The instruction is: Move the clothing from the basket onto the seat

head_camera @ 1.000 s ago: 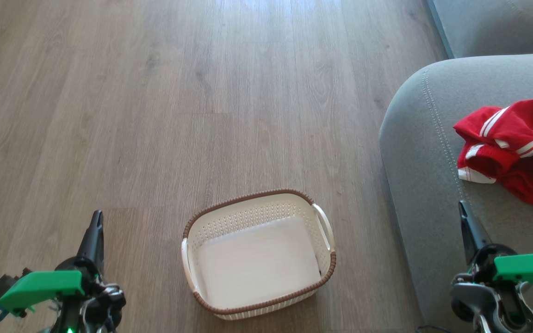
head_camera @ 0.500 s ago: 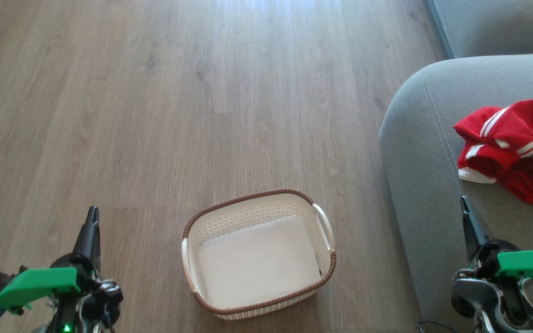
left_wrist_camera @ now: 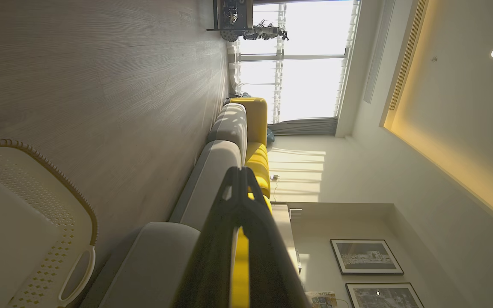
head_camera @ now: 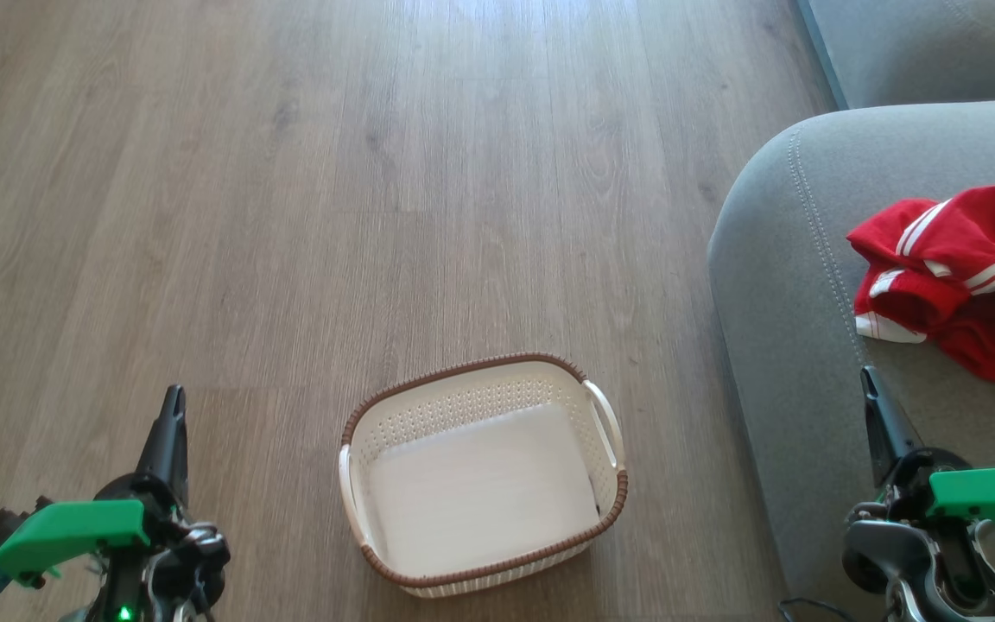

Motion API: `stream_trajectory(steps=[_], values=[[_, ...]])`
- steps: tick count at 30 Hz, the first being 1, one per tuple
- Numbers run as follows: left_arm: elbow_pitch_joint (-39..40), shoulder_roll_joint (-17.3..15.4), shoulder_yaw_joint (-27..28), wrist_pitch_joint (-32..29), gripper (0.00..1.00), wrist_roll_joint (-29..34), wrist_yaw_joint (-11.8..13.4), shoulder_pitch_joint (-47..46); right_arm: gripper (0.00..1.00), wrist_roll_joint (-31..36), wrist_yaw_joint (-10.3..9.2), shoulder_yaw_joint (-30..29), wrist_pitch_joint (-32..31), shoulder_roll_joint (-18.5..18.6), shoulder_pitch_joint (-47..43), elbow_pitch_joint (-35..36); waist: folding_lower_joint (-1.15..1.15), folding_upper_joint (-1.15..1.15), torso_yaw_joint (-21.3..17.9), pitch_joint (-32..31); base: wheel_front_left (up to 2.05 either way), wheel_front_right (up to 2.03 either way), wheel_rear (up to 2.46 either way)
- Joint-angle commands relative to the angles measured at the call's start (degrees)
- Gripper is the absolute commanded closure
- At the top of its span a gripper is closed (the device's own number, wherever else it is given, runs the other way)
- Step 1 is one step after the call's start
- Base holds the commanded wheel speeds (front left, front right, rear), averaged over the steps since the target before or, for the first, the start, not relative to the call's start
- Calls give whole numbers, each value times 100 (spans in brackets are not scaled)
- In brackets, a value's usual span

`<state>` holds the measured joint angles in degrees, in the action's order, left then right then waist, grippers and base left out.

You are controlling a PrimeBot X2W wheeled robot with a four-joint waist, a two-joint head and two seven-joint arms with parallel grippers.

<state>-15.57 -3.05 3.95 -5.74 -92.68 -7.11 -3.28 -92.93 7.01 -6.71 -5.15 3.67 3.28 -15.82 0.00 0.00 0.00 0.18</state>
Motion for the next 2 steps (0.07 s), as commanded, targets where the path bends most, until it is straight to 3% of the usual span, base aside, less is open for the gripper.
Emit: stream_trajectory(steps=[1,2], values=[[154,-31,194,-24,100,-1,-37,-286,100,0,47,110,-60,-12,281,184,0,0,0,0,0,0,0],[154,-30,195,-25,100,0,-37,-286,100,1,47,109,-61,-13,282,184,0,0,0,0,0,0,0]])
